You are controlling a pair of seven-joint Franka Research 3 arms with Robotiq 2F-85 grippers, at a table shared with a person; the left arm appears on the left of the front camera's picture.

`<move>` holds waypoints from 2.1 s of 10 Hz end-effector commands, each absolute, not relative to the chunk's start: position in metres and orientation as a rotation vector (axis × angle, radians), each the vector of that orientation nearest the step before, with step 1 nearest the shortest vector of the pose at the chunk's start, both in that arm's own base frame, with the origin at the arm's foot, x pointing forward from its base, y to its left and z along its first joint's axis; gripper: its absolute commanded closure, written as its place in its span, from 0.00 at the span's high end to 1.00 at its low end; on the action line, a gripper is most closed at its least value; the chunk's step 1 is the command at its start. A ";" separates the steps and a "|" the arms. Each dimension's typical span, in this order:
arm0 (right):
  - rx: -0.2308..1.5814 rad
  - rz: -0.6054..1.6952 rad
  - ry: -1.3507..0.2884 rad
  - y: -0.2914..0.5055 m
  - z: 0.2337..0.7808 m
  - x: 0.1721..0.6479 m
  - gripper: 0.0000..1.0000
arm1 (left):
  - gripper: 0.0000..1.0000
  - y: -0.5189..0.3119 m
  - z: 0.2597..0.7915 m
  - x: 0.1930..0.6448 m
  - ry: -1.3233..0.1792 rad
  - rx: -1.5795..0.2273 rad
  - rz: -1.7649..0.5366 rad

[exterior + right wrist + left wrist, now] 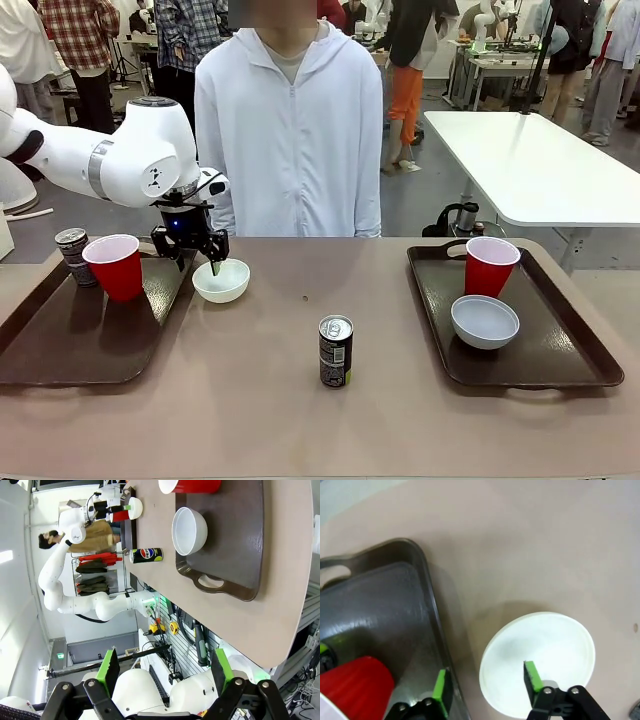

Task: Prepare tableware on both trays.
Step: Pick up a Picnic Bowl from the table and place it on a Handle tray.

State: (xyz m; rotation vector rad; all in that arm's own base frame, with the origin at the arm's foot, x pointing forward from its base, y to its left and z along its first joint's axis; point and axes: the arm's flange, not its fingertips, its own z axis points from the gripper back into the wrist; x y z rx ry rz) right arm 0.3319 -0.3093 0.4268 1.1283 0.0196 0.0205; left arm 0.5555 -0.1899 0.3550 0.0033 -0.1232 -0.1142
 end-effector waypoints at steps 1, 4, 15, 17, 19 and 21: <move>1.119 0.001 0.025 -0.307 0.428 0.331 0.96 | 0.00 -0.193 0.352 0.561 -0.117 -0.007 -0.061; 1.119 0.001 0.025 -0.307 0.428 0.331 0.96 | 0.11 -0.194 0.346 0.562 -0.089 -0.012 -0.056; 1.119 0.001 0.025 -0.307 0.428 0.331 0.96 | 0.00 -0.182 0.463 0.435 0.057 -0.050 -0.138; 1.119 0.001 0.025 -0.307 0.428 0.331 0.96 | 0.00 -0.166 0.471 0.398 0.058 -0.079 -0.159; 1.119 0.001 0.025 -0.307 0.428 0.331 0.96 | 0.00 -0.132 0.468 0.375 0.070 -0.177 -0.144; 1.119 0.001 0.025 -0.307 0.428 0.331 0.96 | 0.00 -0.085 0.460 0.370 0.039 -0.253 -0.158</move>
